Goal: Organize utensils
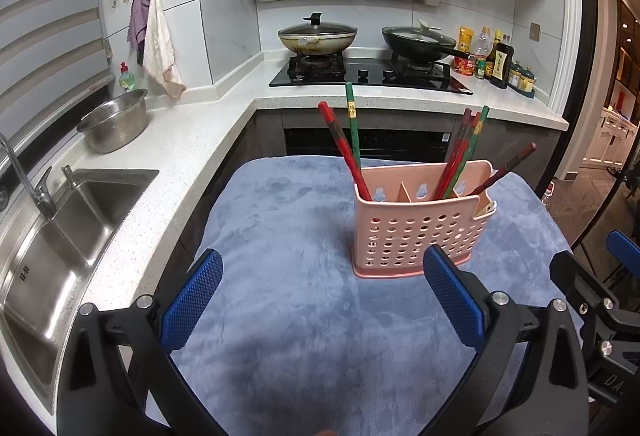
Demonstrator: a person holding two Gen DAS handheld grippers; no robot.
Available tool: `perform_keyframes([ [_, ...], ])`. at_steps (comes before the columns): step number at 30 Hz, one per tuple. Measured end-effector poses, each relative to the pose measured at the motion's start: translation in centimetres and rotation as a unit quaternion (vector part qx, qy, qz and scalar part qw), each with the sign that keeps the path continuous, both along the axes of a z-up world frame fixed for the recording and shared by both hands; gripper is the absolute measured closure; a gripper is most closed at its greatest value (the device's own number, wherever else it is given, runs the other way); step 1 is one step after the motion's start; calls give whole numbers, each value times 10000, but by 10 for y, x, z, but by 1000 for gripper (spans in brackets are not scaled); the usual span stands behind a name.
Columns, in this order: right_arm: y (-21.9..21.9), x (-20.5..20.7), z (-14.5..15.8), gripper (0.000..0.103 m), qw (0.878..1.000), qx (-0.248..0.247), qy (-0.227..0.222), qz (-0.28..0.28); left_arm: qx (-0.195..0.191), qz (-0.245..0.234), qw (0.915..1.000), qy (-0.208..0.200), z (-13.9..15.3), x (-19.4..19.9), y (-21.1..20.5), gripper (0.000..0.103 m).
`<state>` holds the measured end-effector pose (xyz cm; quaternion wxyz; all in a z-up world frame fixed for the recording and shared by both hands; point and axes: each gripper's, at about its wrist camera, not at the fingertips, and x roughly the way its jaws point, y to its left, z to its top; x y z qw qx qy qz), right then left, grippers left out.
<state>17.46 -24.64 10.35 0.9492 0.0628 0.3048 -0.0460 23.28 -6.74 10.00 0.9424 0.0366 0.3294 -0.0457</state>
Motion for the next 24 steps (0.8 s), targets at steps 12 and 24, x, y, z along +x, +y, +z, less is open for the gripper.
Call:
perform_keyframes([
  [12, 4, -3, -6, 7, 10000, -55, 59, 23, 127, 49, 9999, 16, -5, -5, -2, 7],
  [24, 4, -4, -9, 7, 9999, -93, 86, 16, 204, 101, 9997, 48, -9, -7, -4, 7],
])
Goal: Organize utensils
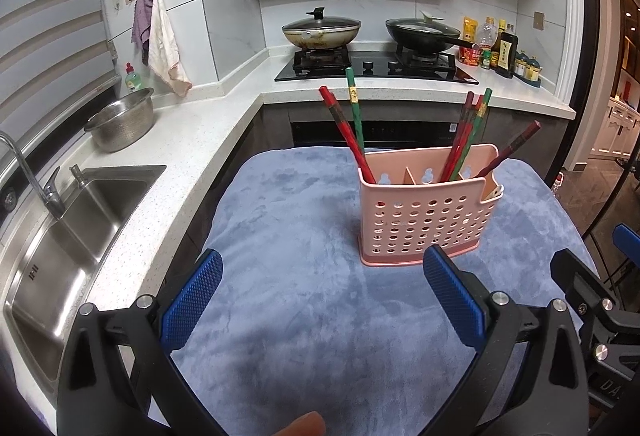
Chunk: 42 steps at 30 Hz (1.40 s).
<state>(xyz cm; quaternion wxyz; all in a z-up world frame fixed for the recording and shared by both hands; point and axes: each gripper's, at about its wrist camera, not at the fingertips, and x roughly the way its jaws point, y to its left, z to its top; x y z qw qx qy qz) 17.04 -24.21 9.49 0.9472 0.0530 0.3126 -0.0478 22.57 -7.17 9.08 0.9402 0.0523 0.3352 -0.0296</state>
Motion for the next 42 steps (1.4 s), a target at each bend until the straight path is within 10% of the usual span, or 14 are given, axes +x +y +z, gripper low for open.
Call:
perform_keyframes([
  [42, 6, -1, -9, 7, 9999, 34, 133, 68, 36, 135, 9999, 82, -7, -1, 2, 7],
])
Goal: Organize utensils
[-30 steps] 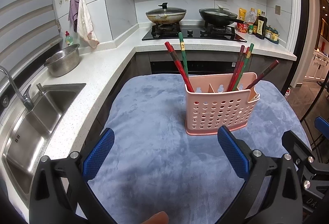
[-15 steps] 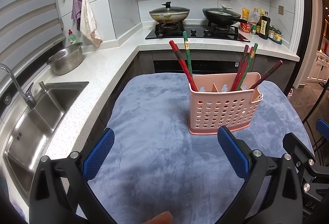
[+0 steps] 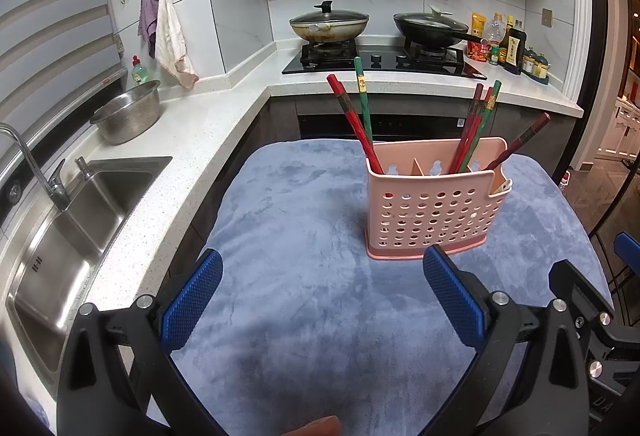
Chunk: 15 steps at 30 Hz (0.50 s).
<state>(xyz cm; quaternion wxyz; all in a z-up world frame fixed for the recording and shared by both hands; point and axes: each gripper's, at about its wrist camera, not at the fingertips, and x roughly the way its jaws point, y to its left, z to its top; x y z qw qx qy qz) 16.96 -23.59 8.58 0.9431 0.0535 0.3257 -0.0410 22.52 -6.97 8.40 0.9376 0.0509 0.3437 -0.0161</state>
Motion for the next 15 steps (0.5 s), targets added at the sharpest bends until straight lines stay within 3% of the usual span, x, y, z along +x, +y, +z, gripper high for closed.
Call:
perform_keyframes([
  [15, -1, 0, -1, 7, 10000, -6, 20, 15, 76, 44, 10000, 7, 0, 1, -3, 7],
])
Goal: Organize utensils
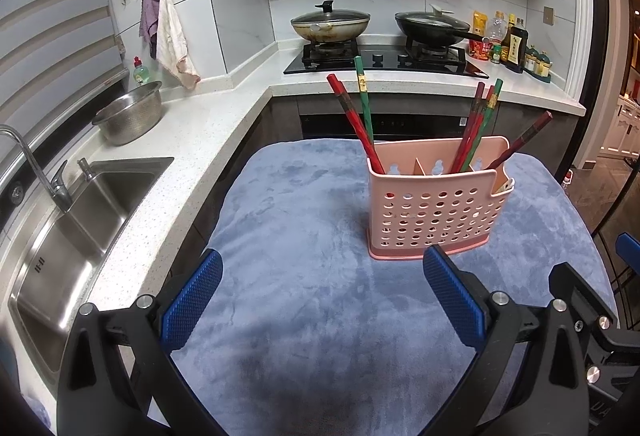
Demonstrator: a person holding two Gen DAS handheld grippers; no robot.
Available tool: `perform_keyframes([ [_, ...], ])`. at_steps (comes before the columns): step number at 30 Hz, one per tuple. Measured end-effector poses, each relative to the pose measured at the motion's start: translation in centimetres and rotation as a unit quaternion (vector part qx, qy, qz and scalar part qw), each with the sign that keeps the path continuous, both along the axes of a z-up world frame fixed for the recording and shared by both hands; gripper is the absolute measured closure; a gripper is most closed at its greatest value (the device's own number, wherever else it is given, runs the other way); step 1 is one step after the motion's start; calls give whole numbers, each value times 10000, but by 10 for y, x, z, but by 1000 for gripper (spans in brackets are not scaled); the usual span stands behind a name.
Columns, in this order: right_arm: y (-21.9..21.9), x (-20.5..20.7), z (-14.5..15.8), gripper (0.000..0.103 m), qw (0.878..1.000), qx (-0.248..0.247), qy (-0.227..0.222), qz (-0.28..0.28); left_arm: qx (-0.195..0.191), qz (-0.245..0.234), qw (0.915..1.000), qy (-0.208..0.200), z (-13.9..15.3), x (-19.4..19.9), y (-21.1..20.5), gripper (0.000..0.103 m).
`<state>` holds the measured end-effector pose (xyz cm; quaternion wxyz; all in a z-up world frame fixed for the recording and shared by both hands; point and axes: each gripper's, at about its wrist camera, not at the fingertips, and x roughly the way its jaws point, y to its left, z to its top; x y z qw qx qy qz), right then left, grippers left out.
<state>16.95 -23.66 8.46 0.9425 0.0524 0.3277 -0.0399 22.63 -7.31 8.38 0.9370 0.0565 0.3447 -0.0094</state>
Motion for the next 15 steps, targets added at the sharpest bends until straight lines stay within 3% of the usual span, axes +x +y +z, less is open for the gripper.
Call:
perform_keyframes([
  [15, -5, 1, -1, 7, 10000, -46, -29, -72, 27, -162, 9999, -19, 1, 1, -6, 7],
])
